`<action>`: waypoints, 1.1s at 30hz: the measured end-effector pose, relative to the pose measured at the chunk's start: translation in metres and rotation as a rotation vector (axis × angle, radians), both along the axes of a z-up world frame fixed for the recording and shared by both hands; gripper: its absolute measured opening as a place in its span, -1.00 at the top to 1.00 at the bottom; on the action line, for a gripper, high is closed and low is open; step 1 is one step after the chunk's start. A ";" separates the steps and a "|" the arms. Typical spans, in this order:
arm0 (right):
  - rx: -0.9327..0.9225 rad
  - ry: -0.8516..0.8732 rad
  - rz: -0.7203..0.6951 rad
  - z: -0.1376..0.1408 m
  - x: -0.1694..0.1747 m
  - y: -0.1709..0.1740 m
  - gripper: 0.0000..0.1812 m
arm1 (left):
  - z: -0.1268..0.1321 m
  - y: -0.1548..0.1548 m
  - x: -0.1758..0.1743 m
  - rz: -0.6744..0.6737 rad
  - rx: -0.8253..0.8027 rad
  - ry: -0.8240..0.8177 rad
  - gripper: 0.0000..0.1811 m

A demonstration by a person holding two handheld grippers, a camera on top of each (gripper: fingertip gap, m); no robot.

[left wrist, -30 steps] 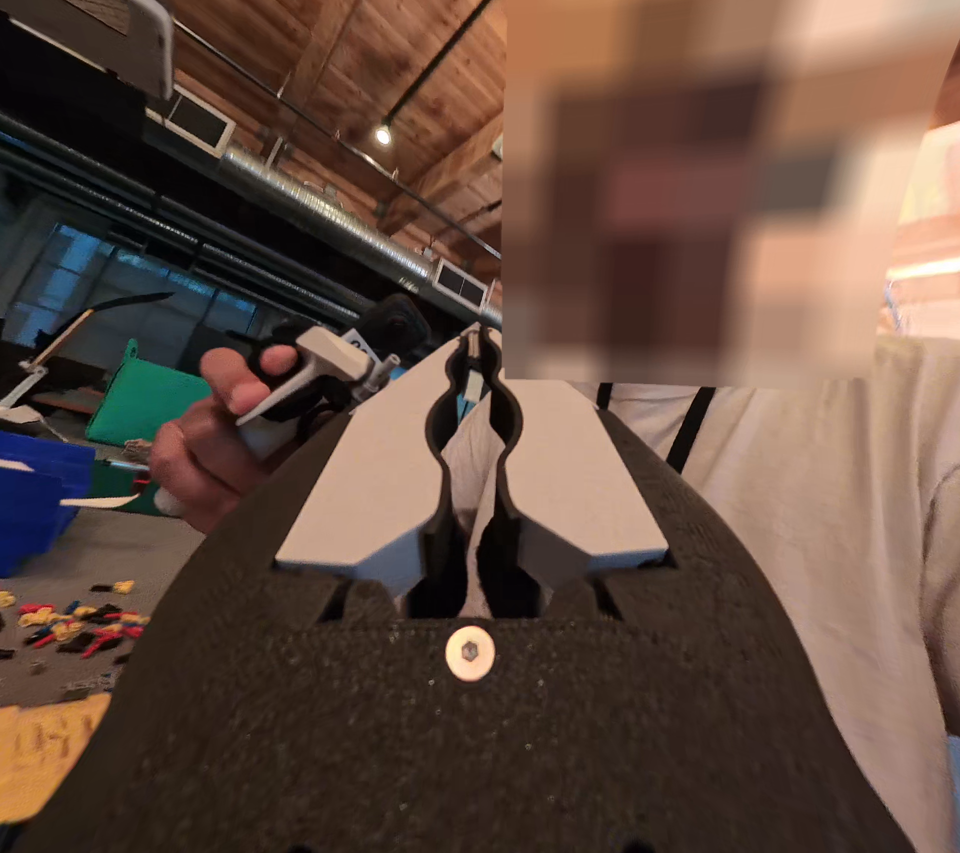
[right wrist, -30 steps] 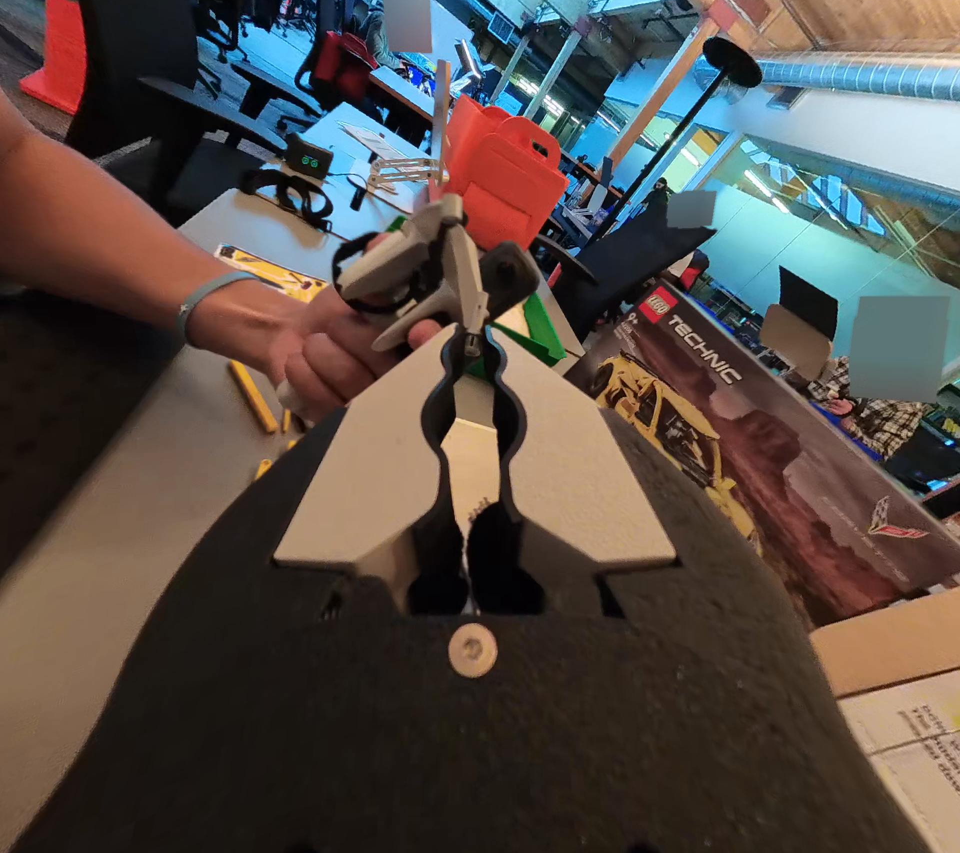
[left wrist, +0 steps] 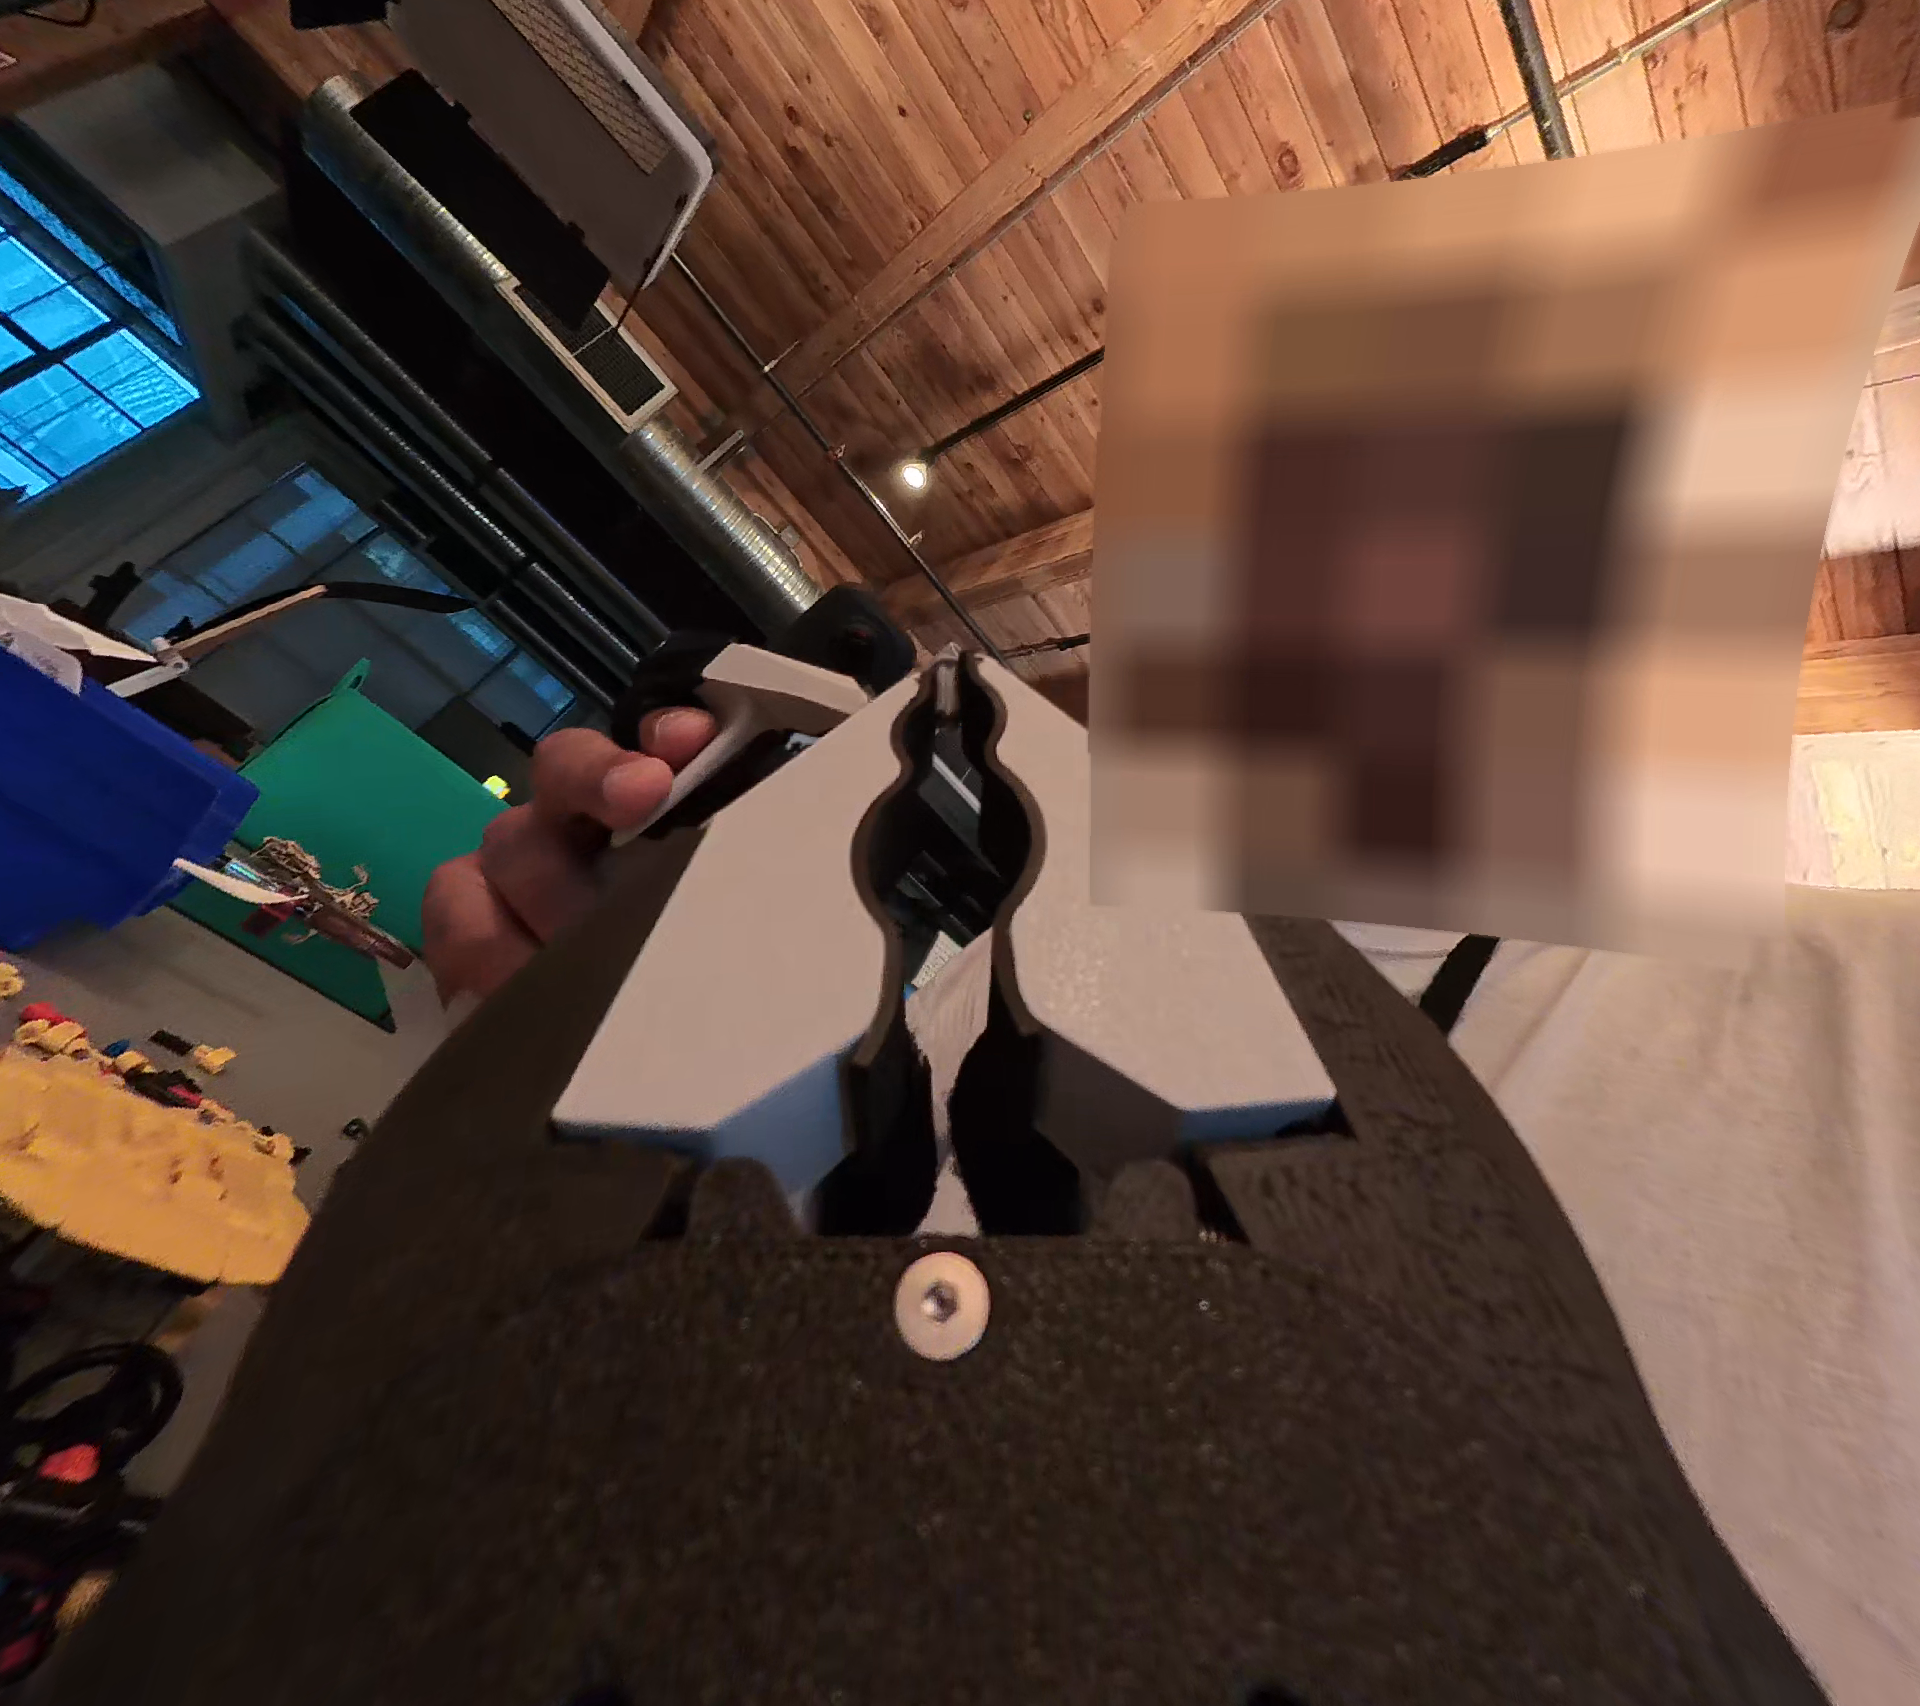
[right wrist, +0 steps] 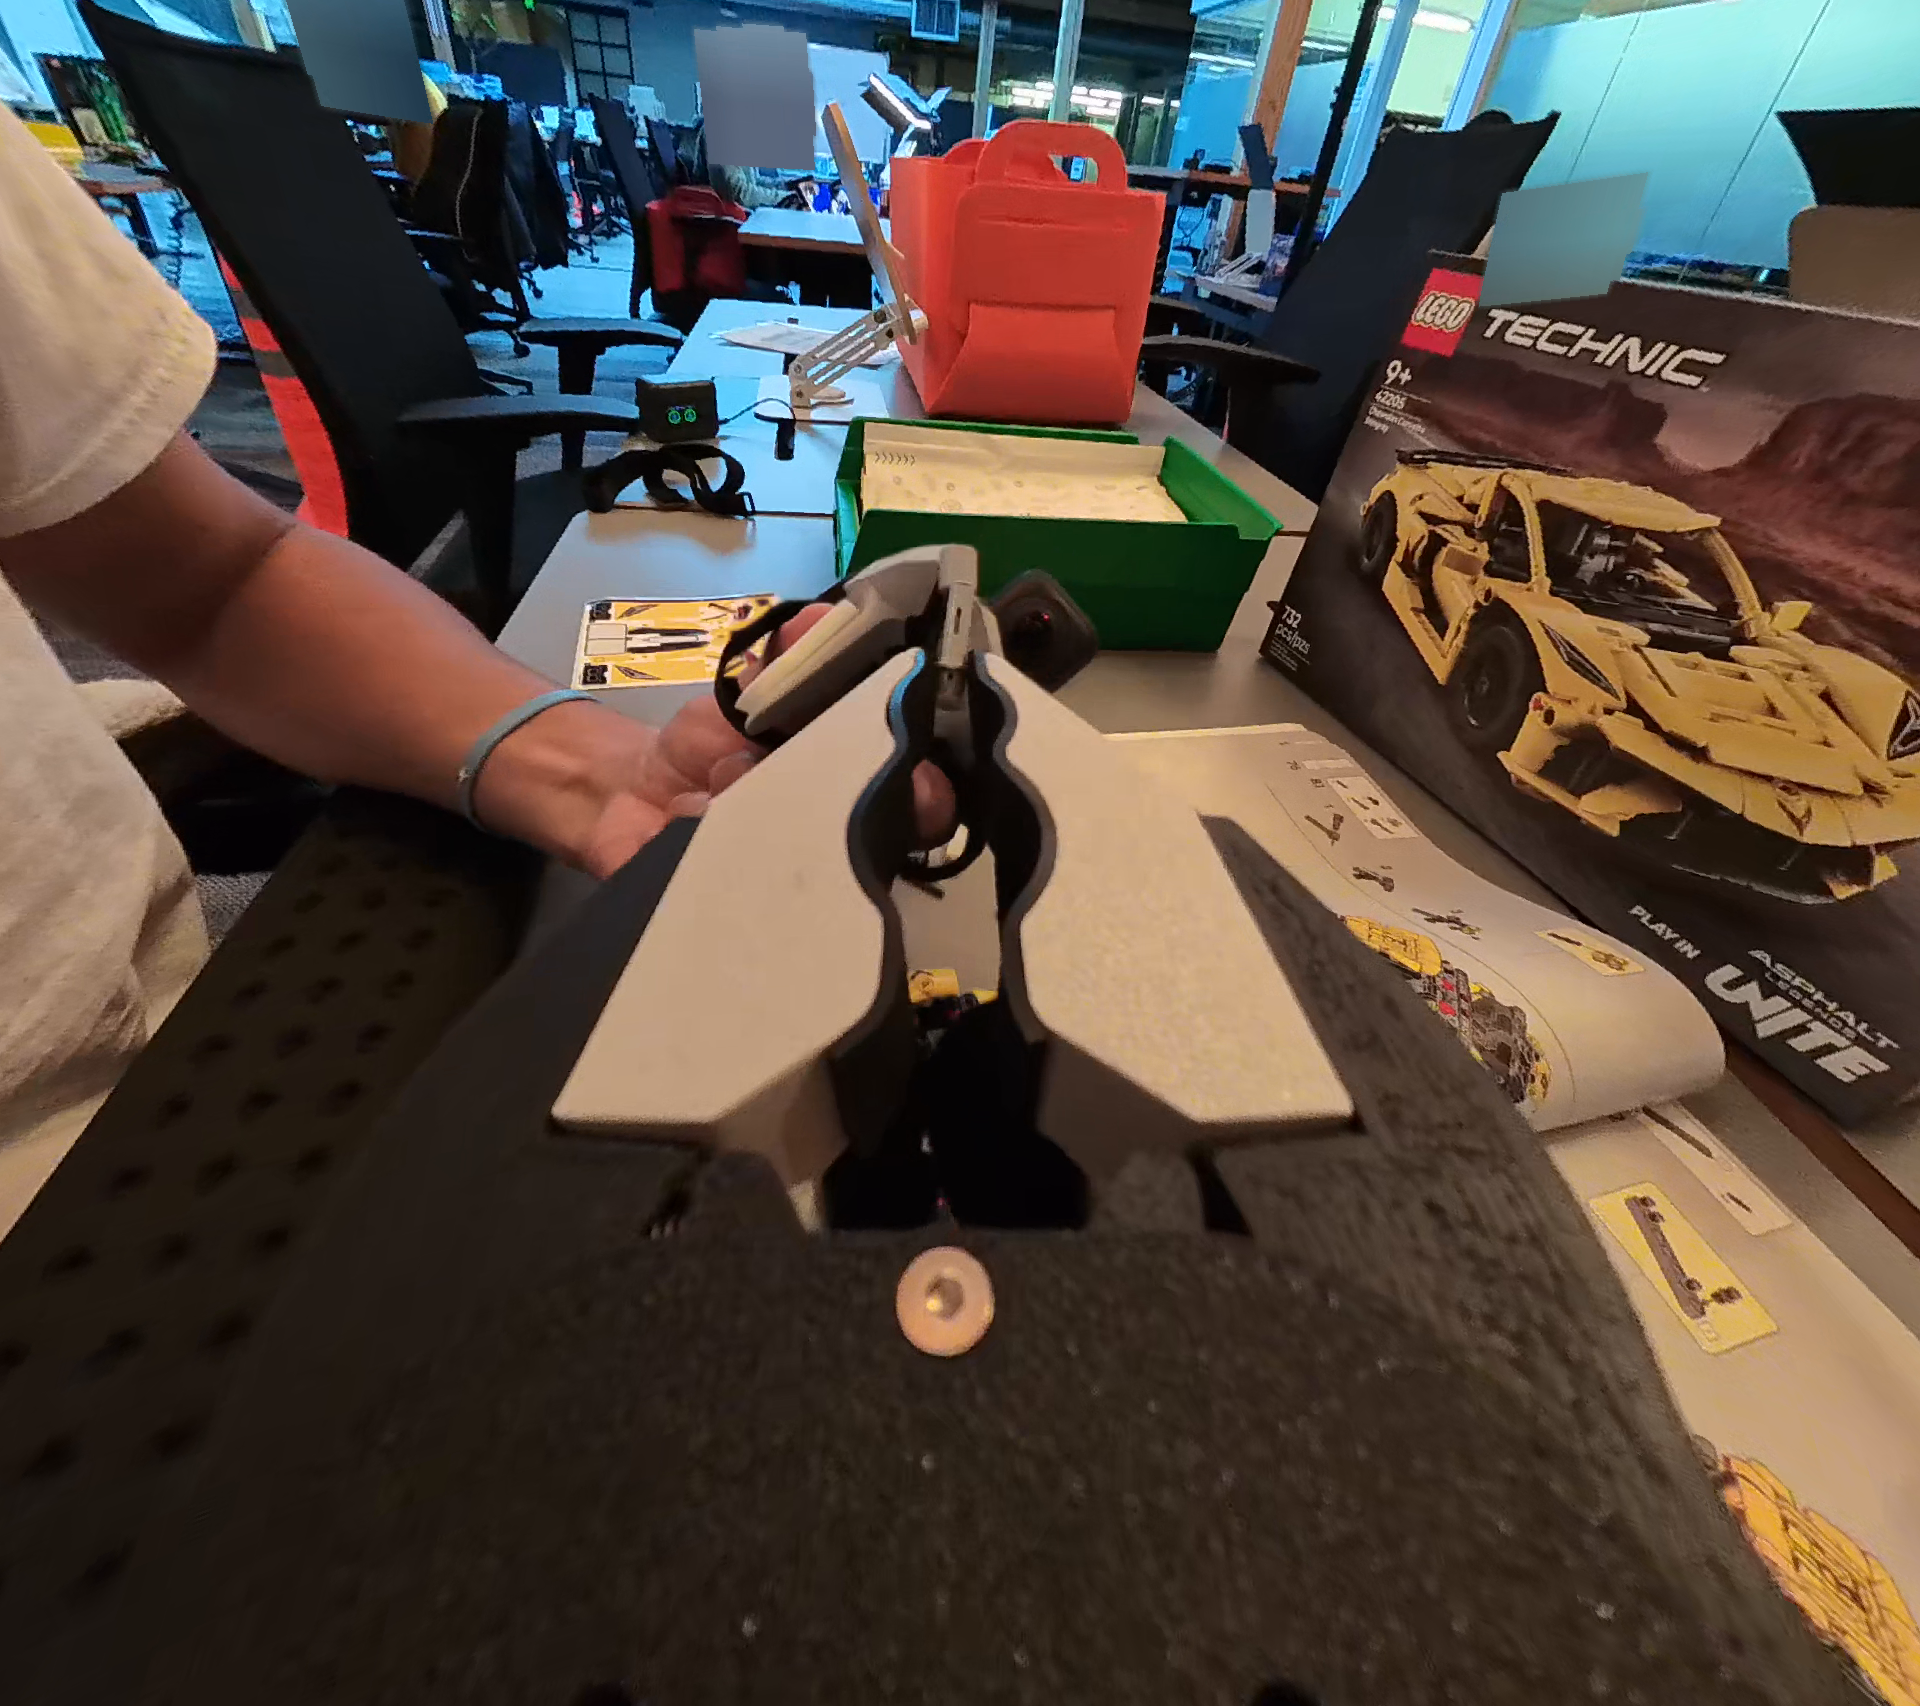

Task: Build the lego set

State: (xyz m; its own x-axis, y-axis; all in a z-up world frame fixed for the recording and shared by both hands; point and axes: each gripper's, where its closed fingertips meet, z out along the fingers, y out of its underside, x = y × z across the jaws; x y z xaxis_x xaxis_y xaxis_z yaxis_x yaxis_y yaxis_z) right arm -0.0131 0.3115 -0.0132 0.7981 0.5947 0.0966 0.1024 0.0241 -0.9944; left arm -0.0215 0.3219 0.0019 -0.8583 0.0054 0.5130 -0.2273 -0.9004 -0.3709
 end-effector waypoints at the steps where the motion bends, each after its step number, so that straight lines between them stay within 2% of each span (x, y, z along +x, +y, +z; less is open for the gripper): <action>1: 0.000 -0.012 0.002 0.000 -0.001 -0.001 0.94 | 0.000 -0.001 0.000 0.004 0.010 0.002 0.97; 10: -0.037 -0.115 -0.042 -0.011 0.003 0.000 0.94 | -0.004 -0.006 0.003 0.021 0.068 0.017 0.97; 33: -0.012 -0.087 -0.014 -0.005 0.004 -0.005 0.94 | -0.005 -0.008 0.006 0.047 0.116 0.027 0.96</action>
